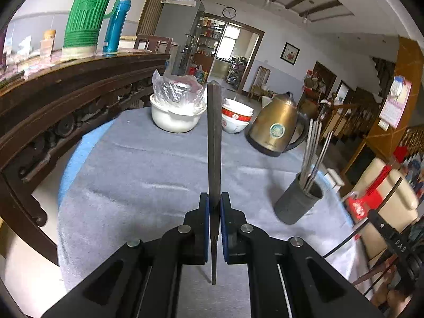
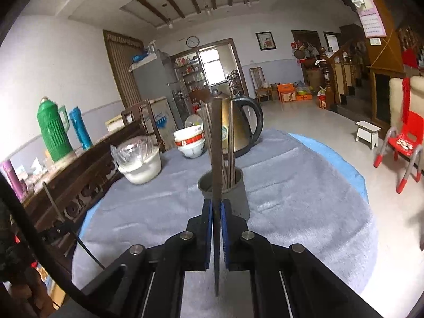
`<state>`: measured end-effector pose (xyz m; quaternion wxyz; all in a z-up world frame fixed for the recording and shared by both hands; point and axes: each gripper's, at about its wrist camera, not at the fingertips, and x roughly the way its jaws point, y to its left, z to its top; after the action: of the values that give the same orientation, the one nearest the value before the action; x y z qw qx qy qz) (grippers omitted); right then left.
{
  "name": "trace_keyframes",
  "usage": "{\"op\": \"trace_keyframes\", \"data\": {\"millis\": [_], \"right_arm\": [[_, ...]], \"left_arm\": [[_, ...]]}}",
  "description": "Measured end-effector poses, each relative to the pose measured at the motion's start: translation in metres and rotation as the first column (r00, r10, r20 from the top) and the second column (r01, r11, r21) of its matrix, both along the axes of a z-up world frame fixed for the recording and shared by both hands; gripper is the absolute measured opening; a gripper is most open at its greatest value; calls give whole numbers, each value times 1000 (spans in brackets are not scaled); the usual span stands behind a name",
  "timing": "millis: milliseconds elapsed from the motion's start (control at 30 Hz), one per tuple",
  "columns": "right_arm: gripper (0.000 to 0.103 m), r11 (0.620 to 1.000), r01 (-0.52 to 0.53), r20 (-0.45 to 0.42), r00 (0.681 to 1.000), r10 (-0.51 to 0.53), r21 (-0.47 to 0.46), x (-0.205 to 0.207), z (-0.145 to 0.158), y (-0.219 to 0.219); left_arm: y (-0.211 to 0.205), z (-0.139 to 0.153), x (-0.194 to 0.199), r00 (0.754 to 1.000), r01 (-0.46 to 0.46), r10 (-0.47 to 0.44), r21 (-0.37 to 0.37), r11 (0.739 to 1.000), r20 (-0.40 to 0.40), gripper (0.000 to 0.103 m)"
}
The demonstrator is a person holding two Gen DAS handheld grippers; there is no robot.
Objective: Organize utensils
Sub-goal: 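Lift both chopsticks upright and carry them above the grey metal cup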
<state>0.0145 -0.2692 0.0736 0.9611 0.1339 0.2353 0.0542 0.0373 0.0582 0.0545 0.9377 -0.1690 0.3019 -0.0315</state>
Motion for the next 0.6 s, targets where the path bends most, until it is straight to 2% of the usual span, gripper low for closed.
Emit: {"op": "trace_keyframes", "data": {"millis": [100,200,400,600], "right_arm": [[7,999,12,17,1000,-13,30,-1,10,-8],[7,998,17,25,1000,-19,53,-1,17,-14],[7,997,11,8,1000,-12,71,0,16,-16],[7,997,-3,-9,1000,4,83,0,16,-17]], "left_arm": [[2,7,3,1000,5,-5,-41,999,1,8],[-2,12,8,1000,6,-6,-47,999,-3,8],[-19,13,19,998,-16,20,55,998,-61,8],[-25,10,24,994,-19,28,89,996,-103,8]]}}
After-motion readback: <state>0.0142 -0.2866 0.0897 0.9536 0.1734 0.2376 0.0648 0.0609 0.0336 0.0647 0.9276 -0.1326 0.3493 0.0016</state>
